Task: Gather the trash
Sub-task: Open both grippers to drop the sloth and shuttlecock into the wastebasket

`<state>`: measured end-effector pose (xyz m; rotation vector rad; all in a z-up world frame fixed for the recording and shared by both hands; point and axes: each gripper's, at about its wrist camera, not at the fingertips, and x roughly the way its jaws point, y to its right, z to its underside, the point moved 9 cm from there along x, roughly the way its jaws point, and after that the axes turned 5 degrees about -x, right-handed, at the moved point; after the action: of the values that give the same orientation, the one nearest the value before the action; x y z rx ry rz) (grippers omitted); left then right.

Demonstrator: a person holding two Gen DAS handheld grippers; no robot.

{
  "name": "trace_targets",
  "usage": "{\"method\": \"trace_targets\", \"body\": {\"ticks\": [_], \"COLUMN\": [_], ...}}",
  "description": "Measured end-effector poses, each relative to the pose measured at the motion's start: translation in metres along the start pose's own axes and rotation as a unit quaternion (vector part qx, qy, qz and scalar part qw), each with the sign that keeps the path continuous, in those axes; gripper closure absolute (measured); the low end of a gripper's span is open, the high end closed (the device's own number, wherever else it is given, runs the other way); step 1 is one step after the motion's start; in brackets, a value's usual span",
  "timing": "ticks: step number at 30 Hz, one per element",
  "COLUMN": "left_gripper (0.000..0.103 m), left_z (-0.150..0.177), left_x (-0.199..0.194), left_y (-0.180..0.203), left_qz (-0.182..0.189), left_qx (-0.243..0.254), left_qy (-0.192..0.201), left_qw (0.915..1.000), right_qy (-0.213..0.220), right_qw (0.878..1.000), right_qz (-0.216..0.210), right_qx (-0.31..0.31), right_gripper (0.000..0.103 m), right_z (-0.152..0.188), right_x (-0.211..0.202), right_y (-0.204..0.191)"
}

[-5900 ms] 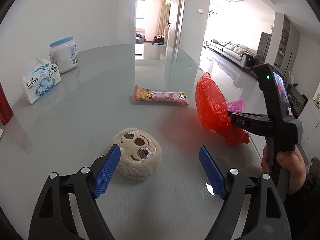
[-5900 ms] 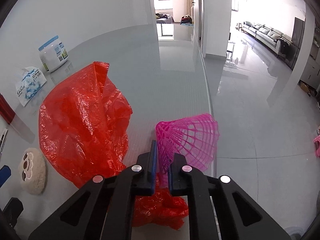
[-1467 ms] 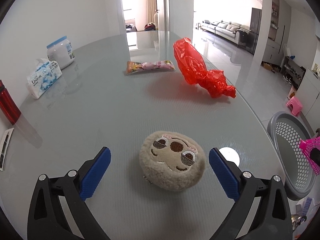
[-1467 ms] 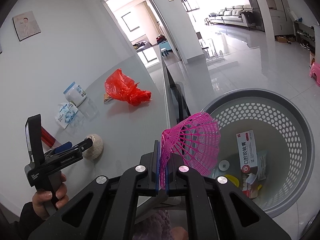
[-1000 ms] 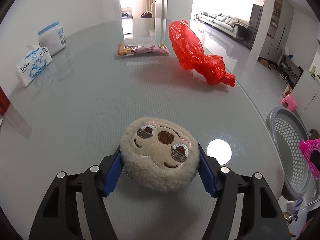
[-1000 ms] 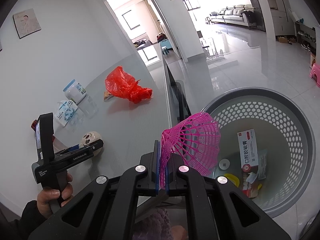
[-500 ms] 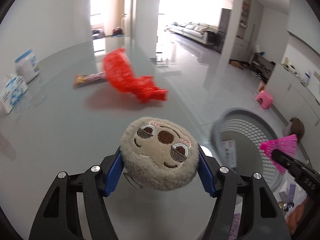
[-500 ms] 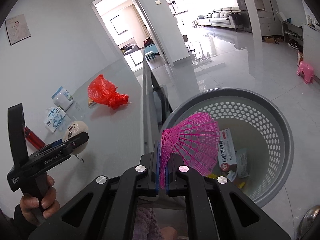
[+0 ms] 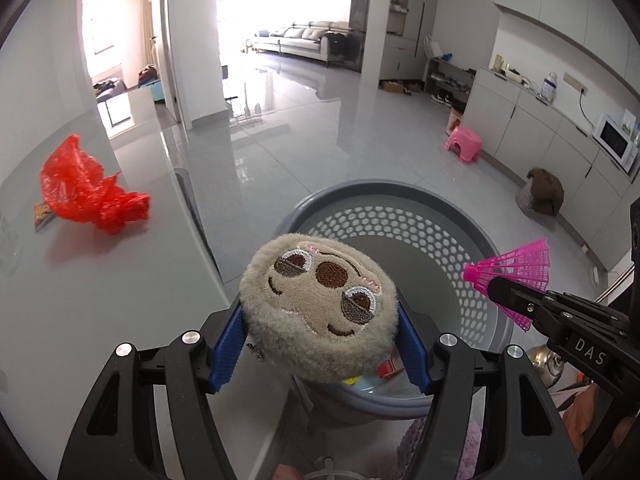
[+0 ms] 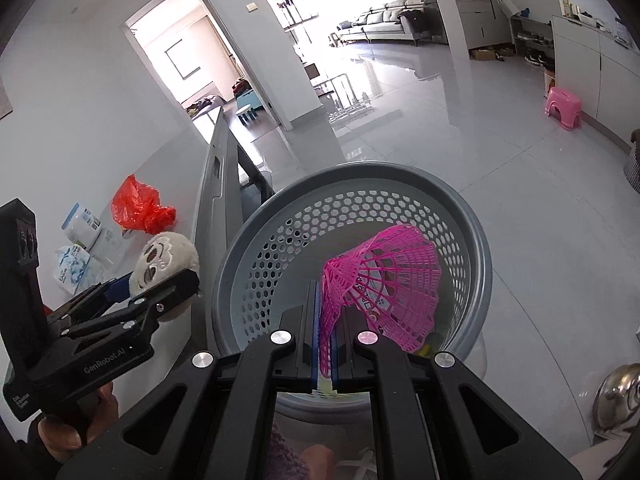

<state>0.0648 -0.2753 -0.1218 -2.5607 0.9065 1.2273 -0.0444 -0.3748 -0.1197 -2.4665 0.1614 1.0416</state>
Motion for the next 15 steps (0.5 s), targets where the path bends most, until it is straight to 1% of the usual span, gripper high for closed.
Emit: {"method": "trace_targets", "body": {"ticks": [4, 6, 7, 8, 9, 10, 11, 15], "left_gripper": [0.037, 0.036, 0.034, 0.029, 0.025, 0.02, 0.019, 0.019], "left_z": [0.0, 0.0, 0.0, 0.001, 0.001, 0.0, 0.0, -0.001], "left_x": [0.011, 0.012, 0.013, 0.013, 0.013, 0.012, 0.012, 0.013], "left_y": [0.008, 0.01, 0.009, 0.008, 0.007, 0.005, 0.004, -0.002], "left_qz": [0.0, 0.0, 0.0, -0.001, -0.003, -0.005, -0.007, -0.014], "left_qx": [0.008, 0.007, 0.005, 0.004, 0.002, -0.001, -0.002, -0.01], "left_qy": [-0.009, -0.011, -0.011, -0.011, -0.011, -0.008, -0.007, -0.008], "left_qw": [0.9999, 0.9999, 0.9999, 0.9999, 0.9999, 1.0, 1.0, 0.9998], "right_qy": [-0.004, -0.006, -0.005, -0.004, -0.001, 0.003, 0.007, 0.015], "right_qw": [1.0, 1.0, 1.0, 1.0, 1.0, 1.0, 1.0, 1.0], "right_qz": [-0.007, -0.01, -0.009, -0.008, -0.009, -0.013, -0.016, -0.016], "right_qx": [0.007, 0.003, 0.003, 0.003, 0.006, 0.009, 0.012, 0.022], "right_gripper": [0.099, 0.097, 0.092, 0.081, 0.073, 0.056, 0.05, 0.05], "right_z": [-0.001, -0.001, 0.0, -0.001, -0.001, -0.002, -0.003, -0.003], "right_x": [0.004, 0.007, 0.006, 0.006, 0.005, 0.005, 0.003, 0.001], "right_y": [0.003, 0.002, 0.004, 0.005, 0.005, 0.004, 0.005, 0.01]}}
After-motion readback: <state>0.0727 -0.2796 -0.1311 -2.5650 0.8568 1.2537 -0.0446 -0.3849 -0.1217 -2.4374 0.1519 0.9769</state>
